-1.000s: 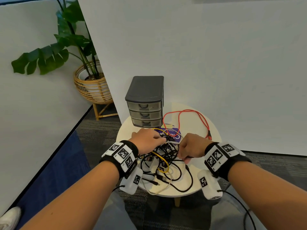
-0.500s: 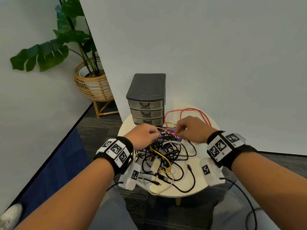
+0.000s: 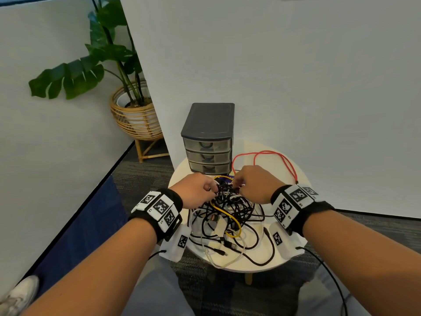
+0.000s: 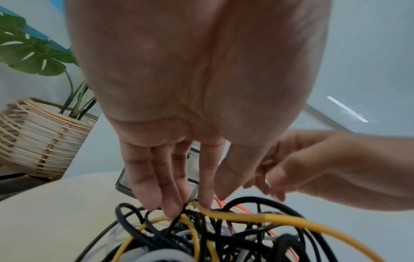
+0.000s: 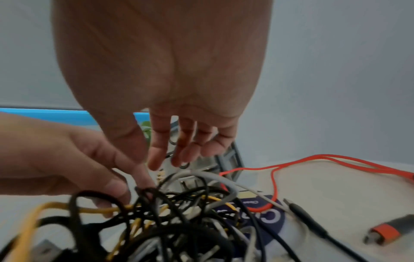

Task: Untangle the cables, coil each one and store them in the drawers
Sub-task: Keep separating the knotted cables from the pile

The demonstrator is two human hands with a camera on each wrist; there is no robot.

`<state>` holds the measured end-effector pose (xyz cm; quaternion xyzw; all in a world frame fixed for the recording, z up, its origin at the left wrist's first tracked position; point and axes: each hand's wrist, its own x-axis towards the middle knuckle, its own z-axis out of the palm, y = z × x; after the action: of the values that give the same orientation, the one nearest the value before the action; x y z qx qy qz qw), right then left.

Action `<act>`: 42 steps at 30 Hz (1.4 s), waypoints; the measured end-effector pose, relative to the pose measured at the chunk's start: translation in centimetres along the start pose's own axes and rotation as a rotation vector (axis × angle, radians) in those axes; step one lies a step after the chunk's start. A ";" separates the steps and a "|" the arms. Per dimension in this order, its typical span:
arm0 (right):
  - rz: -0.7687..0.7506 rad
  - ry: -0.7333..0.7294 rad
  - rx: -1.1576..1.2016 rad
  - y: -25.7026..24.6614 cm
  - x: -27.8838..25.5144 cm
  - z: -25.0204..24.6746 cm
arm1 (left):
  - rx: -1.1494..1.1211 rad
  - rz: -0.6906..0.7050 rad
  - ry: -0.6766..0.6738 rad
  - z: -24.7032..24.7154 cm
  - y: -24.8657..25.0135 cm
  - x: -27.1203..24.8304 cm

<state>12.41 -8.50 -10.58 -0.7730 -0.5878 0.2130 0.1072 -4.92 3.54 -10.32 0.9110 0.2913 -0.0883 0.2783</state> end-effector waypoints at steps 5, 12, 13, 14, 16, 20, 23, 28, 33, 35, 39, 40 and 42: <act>-0.234 -0.075 0.078 -3.4 -1.6 -0.6 | 0.042 0.024 -0.012 0.3 0.1 0.5; -0.204 -0.121 -0.034 -4.0 -1.7 -0.5 | 0.035 0.017 -0.034 0.3 0.0 -0.2; -0.183 -0.093 0.044 -3.8 -1.8 -1.2 | 0.031 0.017 -0.028 0.5 -0.1 -0.3; -0.164 -0.059 0.108 -3.5 -2.0 -1.8 | 0.019 0.015 -0.020 0.6 -0.2 -0.4; -0.140 0.000 0.160 -2.9 -2.2 -2.7 | 0.001 0.004 -0.012 0.7 -0.3 -0.4; -0.093 0.091 0.092 -2.6 -2.7 -3.3 | 0.002 -0.014 -0.006 0.6 0.0 -0.2; -0.060 0.181 0.107 -2.8 -3.0 -3.5 | -0.028 -0.006 0.019 0.5 0.1 -0.1; 0.019 0.305 0.151 -2.9 -2.8 -3.4 | -0.125 0.091 0.049 0.4 0.8 -0.8; 0.031 0.264 0.153 -3.3 -2.3 -3.5 | -0.144 0.139 0.020 0.5 1.5 -1.4; 0.032 0.224 0.171 -3.2 -2.2 -3.6 | -0.099 0.128 -0.033 0.6 1.6 -1.4; 0.046 0.191 0.278 -2.4 -2.4 -3.3 | 0.044 0.153 -0.099 1.4 1.6 -1.3; 0.042 0.205 0.287 -2.1 -2.5 -3.1 | 0.066 0.167 -0.094 1.6 1.7 -1.3; 0.013 0.218 0.251 -1.7 -2.8 -2.6 | 0.087 0.201 -0.045 2.4 1.8 -1.1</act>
<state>11.54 -10.48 -6.98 -0.7758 -0.5367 0.2000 0.2647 -4.79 0.45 -11.09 0.9446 0.1881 -0.0929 0.2525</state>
